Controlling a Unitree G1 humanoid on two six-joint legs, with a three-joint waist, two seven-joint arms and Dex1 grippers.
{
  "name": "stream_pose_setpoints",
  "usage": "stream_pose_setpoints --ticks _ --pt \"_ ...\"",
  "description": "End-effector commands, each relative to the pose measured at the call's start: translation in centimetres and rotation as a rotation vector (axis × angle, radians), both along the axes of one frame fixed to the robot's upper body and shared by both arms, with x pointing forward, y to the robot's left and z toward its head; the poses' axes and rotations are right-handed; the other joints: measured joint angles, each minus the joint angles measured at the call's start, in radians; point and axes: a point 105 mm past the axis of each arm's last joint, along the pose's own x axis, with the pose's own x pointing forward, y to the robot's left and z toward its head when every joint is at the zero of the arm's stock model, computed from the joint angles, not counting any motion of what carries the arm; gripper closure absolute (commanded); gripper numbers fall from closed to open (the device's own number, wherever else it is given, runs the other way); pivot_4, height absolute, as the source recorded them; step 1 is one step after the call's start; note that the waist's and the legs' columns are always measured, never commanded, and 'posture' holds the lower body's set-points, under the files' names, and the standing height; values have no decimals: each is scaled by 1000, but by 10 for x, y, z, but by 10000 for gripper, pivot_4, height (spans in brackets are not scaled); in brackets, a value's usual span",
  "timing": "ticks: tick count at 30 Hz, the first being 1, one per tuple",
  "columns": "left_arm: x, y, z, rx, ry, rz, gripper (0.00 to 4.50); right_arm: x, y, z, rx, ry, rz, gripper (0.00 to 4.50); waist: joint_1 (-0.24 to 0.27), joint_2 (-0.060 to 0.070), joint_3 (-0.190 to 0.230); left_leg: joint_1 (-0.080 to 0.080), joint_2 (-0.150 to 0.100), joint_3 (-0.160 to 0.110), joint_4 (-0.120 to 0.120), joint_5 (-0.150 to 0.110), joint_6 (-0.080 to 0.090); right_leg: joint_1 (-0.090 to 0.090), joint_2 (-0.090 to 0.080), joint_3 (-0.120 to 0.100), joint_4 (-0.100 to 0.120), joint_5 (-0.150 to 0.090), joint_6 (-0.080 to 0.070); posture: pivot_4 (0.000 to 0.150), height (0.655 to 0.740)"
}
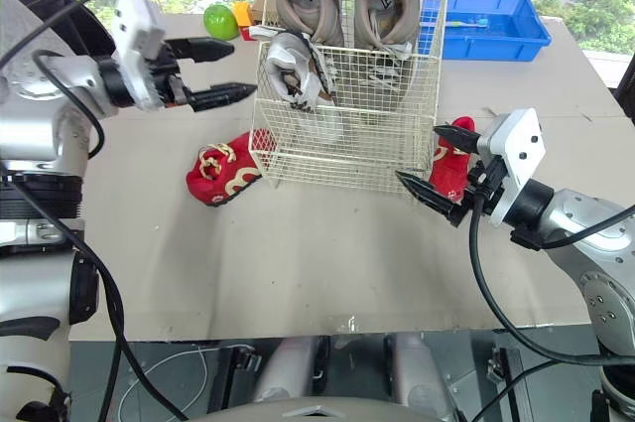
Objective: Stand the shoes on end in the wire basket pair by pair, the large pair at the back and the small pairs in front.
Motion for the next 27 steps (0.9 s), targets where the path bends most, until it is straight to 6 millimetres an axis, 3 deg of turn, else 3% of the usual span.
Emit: stream_pose_setpoints --ticks 1,4,8,11,14,17,23,27 --pt "-24 3 27 -128 -43 -25 838 4 -15 0 6 -2 -62 3246 -2 0 0 0 0 0 0 0 0 0 -1 1 0 0 0 1500 7400" --pt "-37 0 31 -186 -27 -60 838 7 -25 -1 -6 -2 -85 3246 -3 0 0 0 0 0 0 0 0 0 -1 1 0 0 0 1500 7400" --pt "-93 -40 28 -276 75 -352 838 34 -66 -17 -86 94 -289 3246 -2 0 0 0 0 0 0 0 0 0 -2 1 0 0 0 1500 7400" --pt "-119 -72 -7 -264 194 -450 838 61 -110 -32 -124 203 -516 3246 -4 1 -1 2 -1 1 1 0 0 1 -5 2 0 0 0 1500 7400" --pt "-129 -87 -37 -262 256 -428 838 79 -133 -35 -39 295 -665 3246 -6 1 -1 4 -2 5 0 0 0 2 -6 6 1 0 0 1500 7400" --pt "-137 -96 -69 -191 303 -397 838 87 -141 -37 -4 359 -705 3246 -6 1 -1 6 -2 6 0 0 0 2 -1 9 2 1 0 1500 7400" --pt "-146 -103 -83 -267 336 -362 838 79 -148 -48 10 495 -695 3246 0 2 -1 4 0 8 0 0 0 2 1 9 1 0 -1 1500 7400" --pt "-149 -106 -86 -280 332 -349 838 88 -160 -51 59 510 -736 3246 -3 2 -1 6 0 14 0 0 0 2 0 11 0 1 0 1500 7400"
